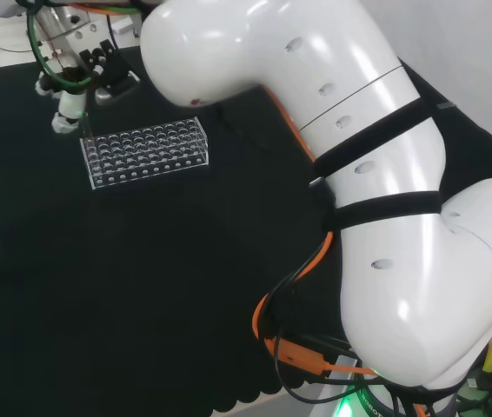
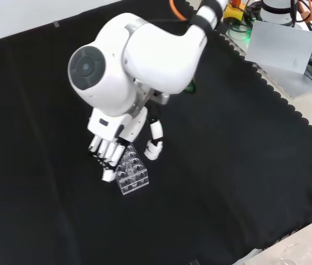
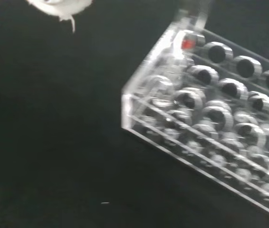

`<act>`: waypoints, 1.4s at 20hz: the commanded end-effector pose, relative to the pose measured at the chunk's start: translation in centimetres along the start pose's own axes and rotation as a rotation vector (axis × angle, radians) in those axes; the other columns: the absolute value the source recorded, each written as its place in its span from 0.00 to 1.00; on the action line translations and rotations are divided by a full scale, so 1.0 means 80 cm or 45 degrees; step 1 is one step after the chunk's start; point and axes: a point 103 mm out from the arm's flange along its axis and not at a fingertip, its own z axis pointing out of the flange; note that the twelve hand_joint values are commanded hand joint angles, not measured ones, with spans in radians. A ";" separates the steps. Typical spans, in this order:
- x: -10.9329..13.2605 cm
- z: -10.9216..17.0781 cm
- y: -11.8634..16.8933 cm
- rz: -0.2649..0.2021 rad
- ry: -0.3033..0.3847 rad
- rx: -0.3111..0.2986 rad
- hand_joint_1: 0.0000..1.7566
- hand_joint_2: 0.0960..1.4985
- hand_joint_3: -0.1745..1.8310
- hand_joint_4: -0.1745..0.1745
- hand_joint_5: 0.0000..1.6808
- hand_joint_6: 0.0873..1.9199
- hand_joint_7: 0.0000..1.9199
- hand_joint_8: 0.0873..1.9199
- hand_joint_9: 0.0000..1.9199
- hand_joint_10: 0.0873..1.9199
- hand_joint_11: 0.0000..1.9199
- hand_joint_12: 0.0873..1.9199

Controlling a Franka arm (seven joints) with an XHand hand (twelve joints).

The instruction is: Pick up the test tube.

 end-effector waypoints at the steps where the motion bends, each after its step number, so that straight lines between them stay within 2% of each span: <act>1: -0.080 0.016 -0.008 0.186 -0.057 0.075 0.46 0.43 0.36 0.27 0.16 0.00 0.11 0.41 0.14 0.49 0.00 0.81; 5: -0.090 0.022 -0.014 0.208 -0.042 0.095 0.46 0.43 0.36 0.27 0.16 0.00 0.11 0.42 0.14 0.49 0.00 0.81; 7: -0.090 0.023 -0.018 0.207 0.018 0.099 0.46 0.43 0.37 0.25 0.17 0.00 0.14 0.42 0.15 0.49 0.00 0.81; 9: -0.084 0.023 -0.023 0.200 0.122 0.091 0.46 0.43 0.37 0.22 0.21 0.00 0.22 0.42 0.19 0.48 0.02 0.82; 12: -0.066 0.017 -0.030 0.159 0.235 0.082 0.46 0.43 0.38 0.18 0.24 0.01 0.29 0.42 0.24 0.46 0.05 0.82; 17: -0.032 0.012 -0.036 0.102 0.313 0.084 0.46 0.43 0.38 0.15 0.26 0.02 0.33 0.42 0.26 0.46 0.07 0.81; 23: 0.000 0.015 -0.036 0.055 0.284 0.093 0.47 0.43 0.38 0.12 0.27 0.05 0.37 0.41 0.28 0.44 0.08 0.81; 28: 0.014 0.019 -0.032 0.041 0.202 0.085 0.48 0.43 0.38 0.11 0.26 0.11 0.39 0.40 0.29 0.44 0.08 0.81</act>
